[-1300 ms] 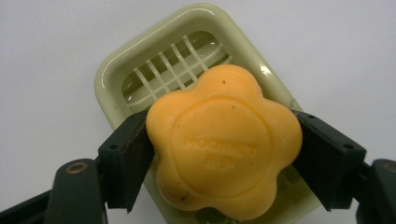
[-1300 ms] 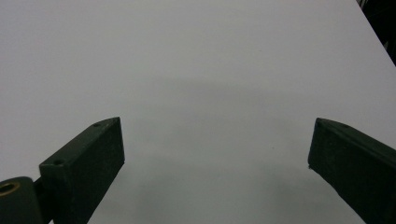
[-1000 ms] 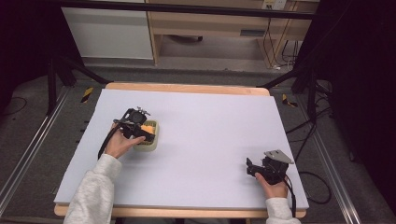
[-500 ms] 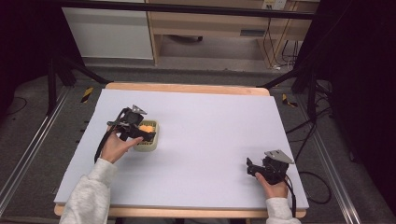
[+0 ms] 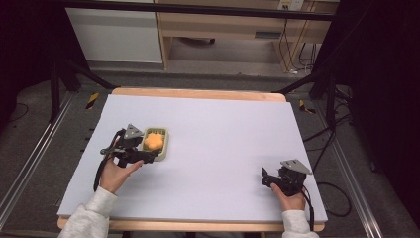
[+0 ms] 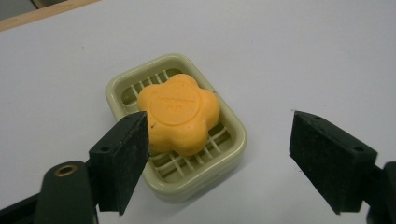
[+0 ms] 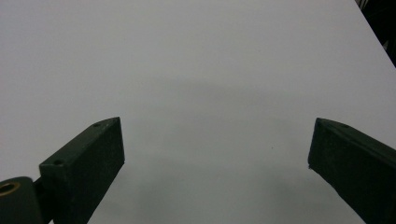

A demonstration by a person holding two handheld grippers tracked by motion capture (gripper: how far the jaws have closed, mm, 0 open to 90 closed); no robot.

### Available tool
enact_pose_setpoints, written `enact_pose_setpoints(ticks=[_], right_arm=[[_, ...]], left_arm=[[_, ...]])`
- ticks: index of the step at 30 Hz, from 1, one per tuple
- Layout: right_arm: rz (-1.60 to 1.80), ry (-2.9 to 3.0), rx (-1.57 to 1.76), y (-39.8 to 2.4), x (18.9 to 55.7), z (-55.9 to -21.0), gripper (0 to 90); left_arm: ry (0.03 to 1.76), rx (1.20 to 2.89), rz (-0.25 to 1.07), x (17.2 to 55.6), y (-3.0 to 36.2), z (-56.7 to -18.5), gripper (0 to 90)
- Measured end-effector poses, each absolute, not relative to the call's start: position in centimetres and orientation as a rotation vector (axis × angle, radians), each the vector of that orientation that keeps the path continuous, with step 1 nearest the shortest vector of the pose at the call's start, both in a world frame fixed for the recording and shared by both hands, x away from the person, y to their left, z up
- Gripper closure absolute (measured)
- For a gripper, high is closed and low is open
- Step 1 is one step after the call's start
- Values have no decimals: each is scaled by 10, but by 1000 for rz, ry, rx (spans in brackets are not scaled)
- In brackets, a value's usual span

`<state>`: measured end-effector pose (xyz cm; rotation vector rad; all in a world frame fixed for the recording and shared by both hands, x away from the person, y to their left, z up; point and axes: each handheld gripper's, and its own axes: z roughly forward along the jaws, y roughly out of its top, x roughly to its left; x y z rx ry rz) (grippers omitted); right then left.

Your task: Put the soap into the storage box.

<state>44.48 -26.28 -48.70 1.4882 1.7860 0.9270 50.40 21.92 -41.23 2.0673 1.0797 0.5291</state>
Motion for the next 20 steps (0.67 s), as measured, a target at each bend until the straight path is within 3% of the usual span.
enact_pose_setpoints(ticks=[11,20], right_arm=[[937,1778,1501,-263,444,-487,42],[935,1777,1507,-264,445,-487,40]], left_arm=[[1019,1999,545,468,238,-429,202],[1183,1936,543,457,271,-460,203]])
